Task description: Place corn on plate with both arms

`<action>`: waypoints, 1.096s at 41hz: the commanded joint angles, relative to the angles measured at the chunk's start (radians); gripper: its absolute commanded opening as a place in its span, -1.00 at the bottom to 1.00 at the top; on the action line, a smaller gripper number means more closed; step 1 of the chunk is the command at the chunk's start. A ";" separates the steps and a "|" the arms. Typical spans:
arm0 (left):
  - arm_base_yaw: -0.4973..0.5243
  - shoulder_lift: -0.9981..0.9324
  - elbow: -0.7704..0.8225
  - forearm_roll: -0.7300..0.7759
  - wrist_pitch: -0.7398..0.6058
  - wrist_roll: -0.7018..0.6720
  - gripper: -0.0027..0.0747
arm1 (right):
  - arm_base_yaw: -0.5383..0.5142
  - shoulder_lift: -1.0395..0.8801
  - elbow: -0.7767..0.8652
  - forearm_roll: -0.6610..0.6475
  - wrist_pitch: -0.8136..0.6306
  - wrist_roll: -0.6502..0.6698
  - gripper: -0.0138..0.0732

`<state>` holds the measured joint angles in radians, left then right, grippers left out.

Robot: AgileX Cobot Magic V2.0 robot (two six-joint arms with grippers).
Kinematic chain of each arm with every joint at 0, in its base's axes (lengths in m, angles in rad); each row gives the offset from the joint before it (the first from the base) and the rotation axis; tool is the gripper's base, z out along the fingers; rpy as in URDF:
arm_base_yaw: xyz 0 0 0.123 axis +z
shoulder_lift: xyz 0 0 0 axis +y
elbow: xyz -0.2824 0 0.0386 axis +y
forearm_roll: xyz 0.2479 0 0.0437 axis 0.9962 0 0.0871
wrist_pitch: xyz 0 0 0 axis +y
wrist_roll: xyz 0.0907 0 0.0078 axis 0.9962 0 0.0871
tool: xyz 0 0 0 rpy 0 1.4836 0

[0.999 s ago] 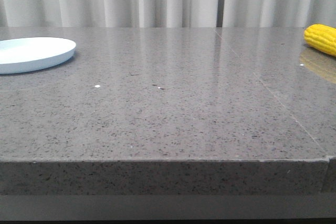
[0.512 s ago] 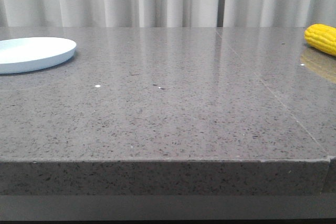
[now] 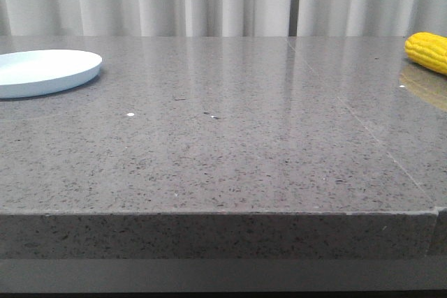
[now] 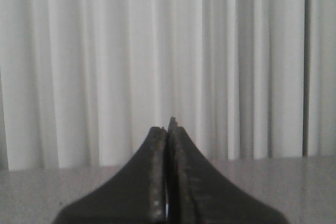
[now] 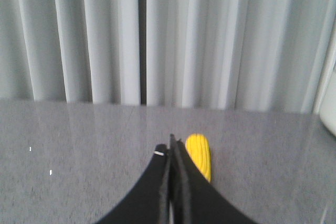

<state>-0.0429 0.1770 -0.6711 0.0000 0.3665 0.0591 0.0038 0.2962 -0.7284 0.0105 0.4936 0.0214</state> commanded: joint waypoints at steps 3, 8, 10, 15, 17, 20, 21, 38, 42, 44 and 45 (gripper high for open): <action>-0.004 0.116 -0.082 -0.010 0.097 -0.010 -0.98 | -0.006 0.112 -0.074 -0.011 0.026 -0.005 -0.88; -0.004 0.172 -0.082 -0.010 0.144 -0.010 -0.98 | -0.006 0.185 -0.074 -0.011 0.077 -0.005 -0.88; -0.004 0.190 -0.082 -0.010 0.151 -0.010 -0.98 | -0.006 0.210 -0.074 -0.011 0.095 -0.005 -0.88; -0.004 0.219 -0.080 -0.010 0.165 -0.010 -0.98 | -0.006 0.274 -0.074 -0.005 0.130 -0.005 -0.88; -0.004 0.226 -0.080 -0.010 0.167 -0.010 -0.98 | -0.006 0.300 -0.074 0.002 0.140 -0.005 -0.88; -0.004 0.233 -0.080 -0.010 0.167 -0.010 -0.98 | -0.006 0.331 -0.074 0.003 0.148 -0.005 -0.88; -0.004 0.236 -0.080 -0.010 0.167 -0.010 -0.98 | -0.006 0.343 -0.074 0.004 0.150 -0.005 -0.88; -0.004 0.252 -0.074 -0.010 0.258 -0.010 -0.58 | -0.006 0.419 -0.074 0.004 0.170 -0.005 -0.05; -0.004 0.267 -0.074 -0.010 0.265 -0.010 0.04 | -0.006 0.421 -0.074 0.004 0.172 -0.005 0.50; -0.004 0.276 -0.074 -0.010 0.268 -0.010 0.35 | -0.006 0.421 -0.074 0.004 0.173 -0.005 0.67; -0.004 0.286 -0.074 -0.010 0.271 -0.010 0.43 | -0.006 0.421 -0.074 0.004 0.173 -0.005 0.72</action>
<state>-0.0429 0.4322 -0.7186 0.0000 0.6970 0.0591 0.0038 0.7104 -0.7677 0.0109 0.7268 0.0214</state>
